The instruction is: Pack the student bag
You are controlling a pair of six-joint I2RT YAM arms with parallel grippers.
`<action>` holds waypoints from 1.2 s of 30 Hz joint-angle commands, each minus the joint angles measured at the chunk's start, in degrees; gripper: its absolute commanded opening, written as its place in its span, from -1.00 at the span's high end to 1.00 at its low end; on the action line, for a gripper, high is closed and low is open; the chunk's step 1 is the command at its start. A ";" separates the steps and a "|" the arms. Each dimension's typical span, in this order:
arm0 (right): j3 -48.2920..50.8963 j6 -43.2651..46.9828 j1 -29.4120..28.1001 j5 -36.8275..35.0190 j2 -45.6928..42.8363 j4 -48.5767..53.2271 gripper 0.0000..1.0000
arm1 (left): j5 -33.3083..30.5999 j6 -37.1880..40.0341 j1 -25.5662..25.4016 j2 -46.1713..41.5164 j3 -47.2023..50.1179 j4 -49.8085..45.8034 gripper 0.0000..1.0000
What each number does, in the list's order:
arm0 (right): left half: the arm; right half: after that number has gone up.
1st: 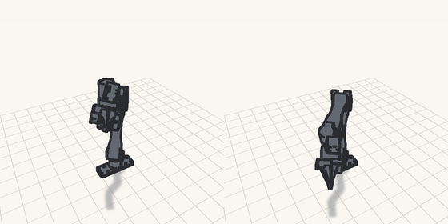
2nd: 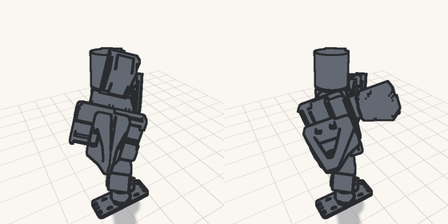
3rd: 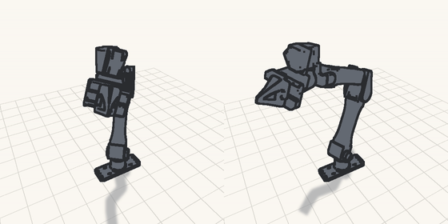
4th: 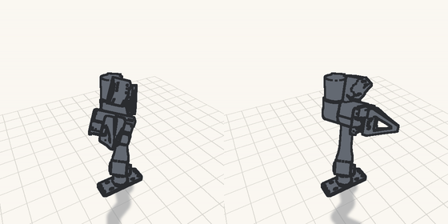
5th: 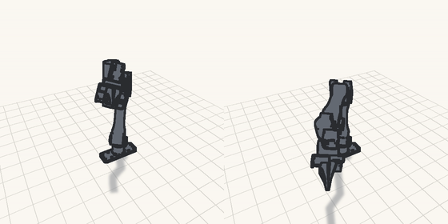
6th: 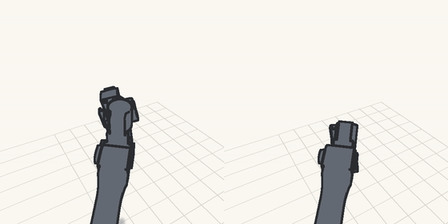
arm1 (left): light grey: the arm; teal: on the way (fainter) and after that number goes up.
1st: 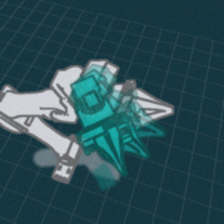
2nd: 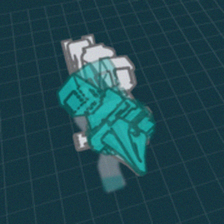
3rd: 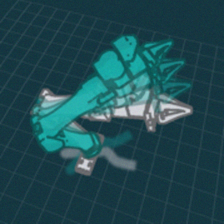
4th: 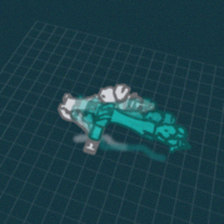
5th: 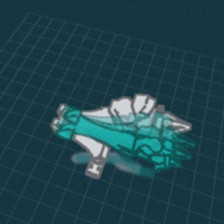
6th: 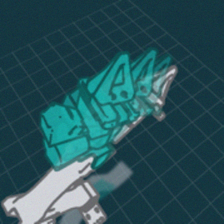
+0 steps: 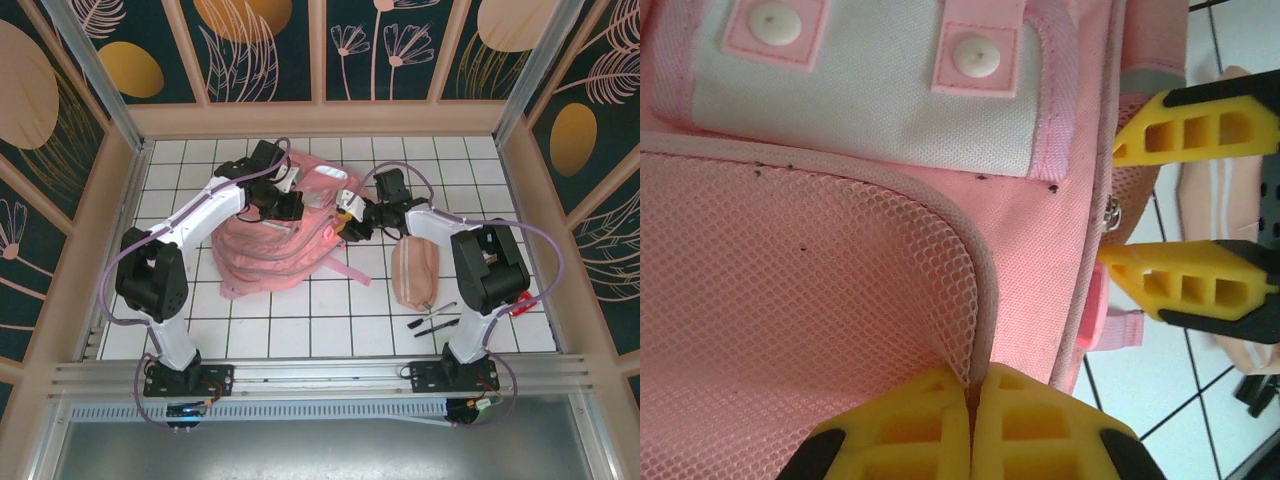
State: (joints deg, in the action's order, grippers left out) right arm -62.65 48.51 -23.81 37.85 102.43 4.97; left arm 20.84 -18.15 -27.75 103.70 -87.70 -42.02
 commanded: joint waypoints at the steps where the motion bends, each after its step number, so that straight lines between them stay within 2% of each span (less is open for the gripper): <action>1: -0.85 2.29 -0.03 4.43 0.79 -0.53 0.13 | 6.69 -2.28 -0.11 -2.97 0.93 5.06 1.00; 3: -1.12 3.11 -0.01 5.73 1.26 0.30 0.14 | 6.98 -2.08 -0.11 -3.06 1.14 4.94 1.00; 5: -1.60 5.01 -0.08 7.65 1.75 2.22 0.22 | 6.95 -2.06 -0.11 -3.30 1.67 4.91 1.00; 6: -2.02 5.90 -0.02 8.39 1.88 3.35 0.31 | 6.93 -2.09 -0.11 -3.44 2.10 5.17 1.00; 9: -2.25 7.18 -0.16 8.17 1.79 5.24 0.85 | 5.86 -2.85 -0.11 -3.24 1.93 5.19 1.00; 12: -1.10 7.92 0.02 7.34 -0.24 6.68 1.00 | 2.66 -5.89 -0.10 -2.74 0.63 4.04 1.00; 15: -0.68 9.41 0.12 4.41 -2.51 9.01 1.00 | -3.47 -8.86 -0.06 -1.61 -0.60 2.17 1.00; 17: -0.74 10.11 0.10 2.83 -3.95 10.54 1.00 | -4.91 -11.00 -0.03 -0.65 -1.12 2.13 1.00; 22: -2.29 12.65 -1.61 -2.80 -6.65 16.40 1.00 | -2.90 -16.47 -0.03 1.38 -1.26 4.03 1.00; 29: -4.23 13.19 -9.78 -9.19 -7.32 25.48 1.00 | -0.89 -24.88 -0.32 1.24 1.65 10.35 1.00; 32: -7.84 12.33 -11.87 -11.89 -5.91 32.87 1.00 | -2.39 -27.25 -0.33 0.82 4.09 12.97 1.00; 36: -14.94 7.92 -13.69 -9.09 -2.05 43.17 1.00 | -2.40 -29.02 -0.38 1.19 4.98 14.57 1.00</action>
State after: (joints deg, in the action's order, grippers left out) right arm -73.52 59.16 -35.57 24.49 98.83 33.93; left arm 21.98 -41.82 -28.99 104.77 -83.29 -35.27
